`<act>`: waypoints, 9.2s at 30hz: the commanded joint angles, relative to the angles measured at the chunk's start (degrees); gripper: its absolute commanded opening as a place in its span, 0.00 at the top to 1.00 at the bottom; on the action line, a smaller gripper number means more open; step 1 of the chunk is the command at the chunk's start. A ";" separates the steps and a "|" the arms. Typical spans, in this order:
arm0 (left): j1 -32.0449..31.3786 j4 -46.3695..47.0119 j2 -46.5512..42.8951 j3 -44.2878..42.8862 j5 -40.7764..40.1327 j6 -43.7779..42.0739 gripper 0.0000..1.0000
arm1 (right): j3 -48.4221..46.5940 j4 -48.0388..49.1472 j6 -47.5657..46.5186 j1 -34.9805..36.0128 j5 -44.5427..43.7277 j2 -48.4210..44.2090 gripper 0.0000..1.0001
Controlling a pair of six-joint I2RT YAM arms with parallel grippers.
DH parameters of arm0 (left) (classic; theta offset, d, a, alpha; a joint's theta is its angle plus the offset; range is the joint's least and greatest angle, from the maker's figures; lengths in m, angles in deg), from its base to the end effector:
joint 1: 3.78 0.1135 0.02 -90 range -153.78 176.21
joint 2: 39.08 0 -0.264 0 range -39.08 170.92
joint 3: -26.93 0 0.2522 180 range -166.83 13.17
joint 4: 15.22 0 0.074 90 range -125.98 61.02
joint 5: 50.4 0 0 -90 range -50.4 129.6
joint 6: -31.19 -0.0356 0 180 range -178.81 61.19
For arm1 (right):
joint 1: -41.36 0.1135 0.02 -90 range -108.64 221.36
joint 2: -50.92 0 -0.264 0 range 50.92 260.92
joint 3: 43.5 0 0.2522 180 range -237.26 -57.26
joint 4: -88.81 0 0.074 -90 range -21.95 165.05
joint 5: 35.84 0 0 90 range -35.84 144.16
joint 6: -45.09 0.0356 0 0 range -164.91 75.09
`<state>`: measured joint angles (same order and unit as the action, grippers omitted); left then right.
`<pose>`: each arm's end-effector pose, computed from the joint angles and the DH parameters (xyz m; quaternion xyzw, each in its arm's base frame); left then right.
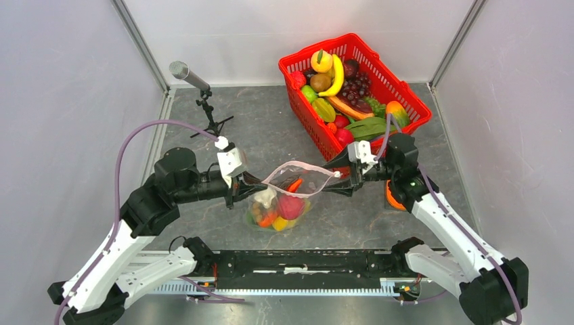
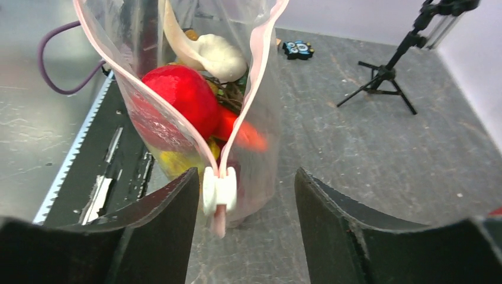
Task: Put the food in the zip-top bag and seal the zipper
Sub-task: Adjust the zipper food storage bag at the center of the board, then zip the zipper food storage bag at the center of the board.
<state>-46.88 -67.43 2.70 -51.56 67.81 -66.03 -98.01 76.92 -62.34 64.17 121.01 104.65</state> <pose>0.0811 -0.0990 0.4120 0.4617 0.6360 -0.3654 0.4988 0.1738 0.1086 0.3128 -0.5503 0.4848 0.4498 0.5097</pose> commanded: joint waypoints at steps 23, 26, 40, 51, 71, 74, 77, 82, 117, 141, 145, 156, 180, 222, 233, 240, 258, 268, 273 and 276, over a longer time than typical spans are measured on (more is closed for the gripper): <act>0.20 7.32 -2.76 2.05 -3.33 -0.53 0.98 | 11.46 56.33 45.71 -1.71 4.71 2.04 0.73; 0.20 7.28 -3.19 2.23 -4.06 -0.42 0.98 | 11.81 56.16 45.57 -1.71 5.64 2.64 0.74; 0.20 7.51 -3.57 2.85 -5.00 -0.17 0.98 | 9.88 36.18 28.78 -1.80 2.75 0.81 0.67; 0.19 7.78 -3.20 3.12 -4.94 -0.01 0.98 | 13.29 58.33 45.82 -1.82 2.36 2.75 0.77; 0.20 8.12 -3.69 3.29 -5.75 0.55 0.98 | 12.03 47.97 38.40 -1.85 2.04 2.65 0.80; 0.20 8.13 -3.65 3.60 -5.79 0.75 0.98 | 11.77 47.81 38.36 -1.91 1.97 2.61 0.89; 0.20 8.13 -4.28 3.90 -6.28 0.90 0.98 | 11.66 47.56 38.39 -1.80 1.03 2.37 1.00; 0.20 6.55 -5.13 3.66 -10.04 0.54 0.98 | 10.67 41.47 34.39 -2.18 -2.79 1.33 1.00; -2.87 17.95 27.14 -17.97 7.67 2.61 0.05 | 4.89 22.32 27.28 -1.45 -12.72 -0.69 1.00; -9.90 17.84 37.58 -20.60 1.34 -1.62 0.24 | 5.36 23.50 28.81 -1.21 -11.64 -0.98 1.00; -9.91 17.76 38.79 -21.14 3.09 -1.52 0.34 | 5.42 23.27 28.77 -1.10 -11.74 -1.37 1.00; -9.89 16.13 40.75 -22.66 1.11 -3.40 0.59 | 5.05 20.62 26.82 -0.93 -11.30 -2.21 1.00; -10.91 7.73 43.09 -28.79 0.43 -7.06 0.51 | 3.90 19.14 26.03 -0.94 -12.09 -0.80 1.00; -14.10 -5.50 41.94 -31.28 -14.44 -16.00 0.97 | 5.55 17.99 24.50 -0.57 -16.94 -2.42 1.00; -14.11 -5.37 36.56 -26.10 -17.55 -15.37 0.97 | 5.65 17.16 24.02 -0.57 -18.08 -3.24 1.00; -13.26 -5.88 29.34 -20.43 -25.23 -14.67 0.97 | 5.15 16.15 23.56 -0.58 -17.86 -3.32 1.00; -12.91 -2.31 29.10 -21.32 -13.00 -12.24 0.98 | 2.70 16.80 21.81 -0.44 -11.22 -3.91 0.24; -12.96 -2.22 29.66 -21.34 -12.69 -12.55 0.98 | -4.25 16.87 18.85 0.09 -2.12 4.04 0.46; -12.94 -1.75 29.84 -21.28 -13.52 -12.77 0.98 | -5.11 11.59 13.96 1.22 -2.34 4.77 0.74; -12.89 -1.50 29.74 -20.96 -14.29 -12.43 0.98 | -5.22 9.96 12.95 1.48 -3.26 5.07 0.94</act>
<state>-60.01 -71.06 32.45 -70.46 53.67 -79.73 -100.53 89.84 -46.02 65.15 117.21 109.29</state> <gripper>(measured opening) 0.160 0.159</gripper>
